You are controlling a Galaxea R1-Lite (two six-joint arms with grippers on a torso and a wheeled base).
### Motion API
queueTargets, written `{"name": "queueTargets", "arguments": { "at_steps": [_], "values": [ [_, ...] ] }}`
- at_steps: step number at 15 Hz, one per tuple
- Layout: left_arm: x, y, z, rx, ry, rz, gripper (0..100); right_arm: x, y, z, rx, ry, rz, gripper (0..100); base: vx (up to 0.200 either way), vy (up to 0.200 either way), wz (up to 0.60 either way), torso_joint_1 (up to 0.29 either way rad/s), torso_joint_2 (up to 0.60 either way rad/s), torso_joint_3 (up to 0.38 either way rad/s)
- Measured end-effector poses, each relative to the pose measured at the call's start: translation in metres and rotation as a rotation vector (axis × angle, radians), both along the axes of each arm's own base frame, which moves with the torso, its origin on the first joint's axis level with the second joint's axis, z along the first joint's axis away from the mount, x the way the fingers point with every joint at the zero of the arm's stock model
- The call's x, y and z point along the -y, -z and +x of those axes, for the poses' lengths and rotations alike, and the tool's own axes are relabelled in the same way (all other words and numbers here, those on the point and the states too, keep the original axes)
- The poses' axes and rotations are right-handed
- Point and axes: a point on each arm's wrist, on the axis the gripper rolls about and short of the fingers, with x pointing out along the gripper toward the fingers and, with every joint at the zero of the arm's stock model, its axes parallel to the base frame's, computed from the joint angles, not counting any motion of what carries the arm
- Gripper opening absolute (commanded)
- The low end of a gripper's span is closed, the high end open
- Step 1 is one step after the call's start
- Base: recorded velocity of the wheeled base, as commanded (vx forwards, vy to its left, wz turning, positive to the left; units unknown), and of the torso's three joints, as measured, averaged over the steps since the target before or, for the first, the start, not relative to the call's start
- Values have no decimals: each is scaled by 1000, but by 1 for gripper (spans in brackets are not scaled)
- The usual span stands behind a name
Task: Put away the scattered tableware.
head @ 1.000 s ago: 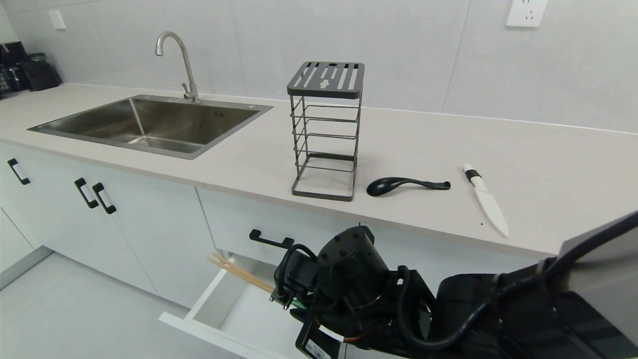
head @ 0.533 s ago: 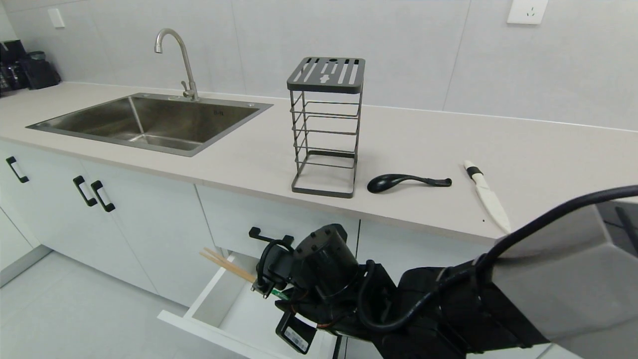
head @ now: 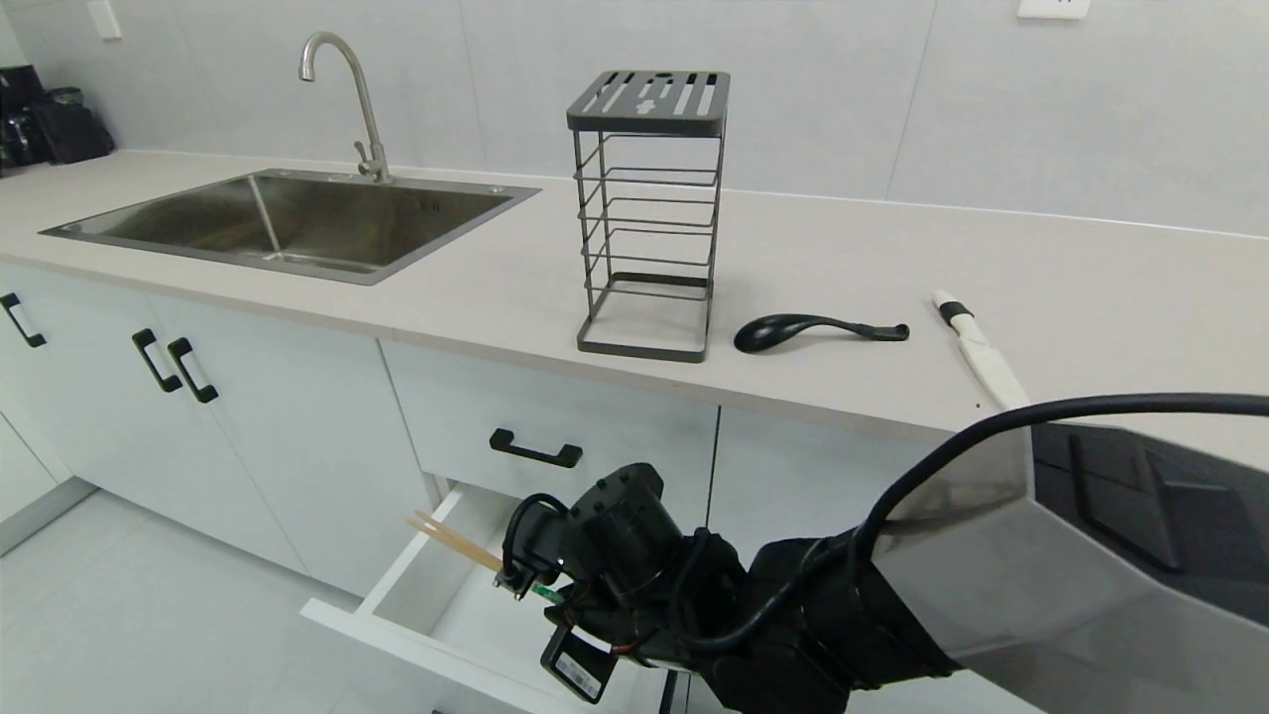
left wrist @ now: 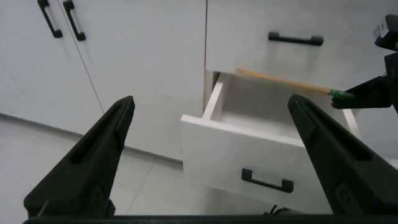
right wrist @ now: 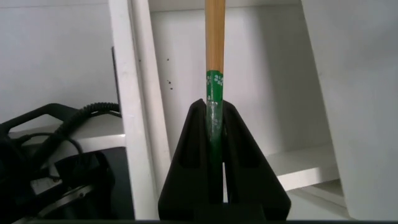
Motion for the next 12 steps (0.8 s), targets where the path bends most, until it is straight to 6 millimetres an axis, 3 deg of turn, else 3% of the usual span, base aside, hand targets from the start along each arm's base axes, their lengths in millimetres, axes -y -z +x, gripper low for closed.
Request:
{"name": "queueTargets", "arguments": {
  "at_steps": [8,12],
  "values": [
    [0,0,0,0,0,0,100,-2,15,24,16,80,-43,0,0,0,0,-6,16,5],
    [0,0,0,0,0,0,100,-9,23,32,19,87,-40,0,0,0,0,-185,228,96]
  ]
}}
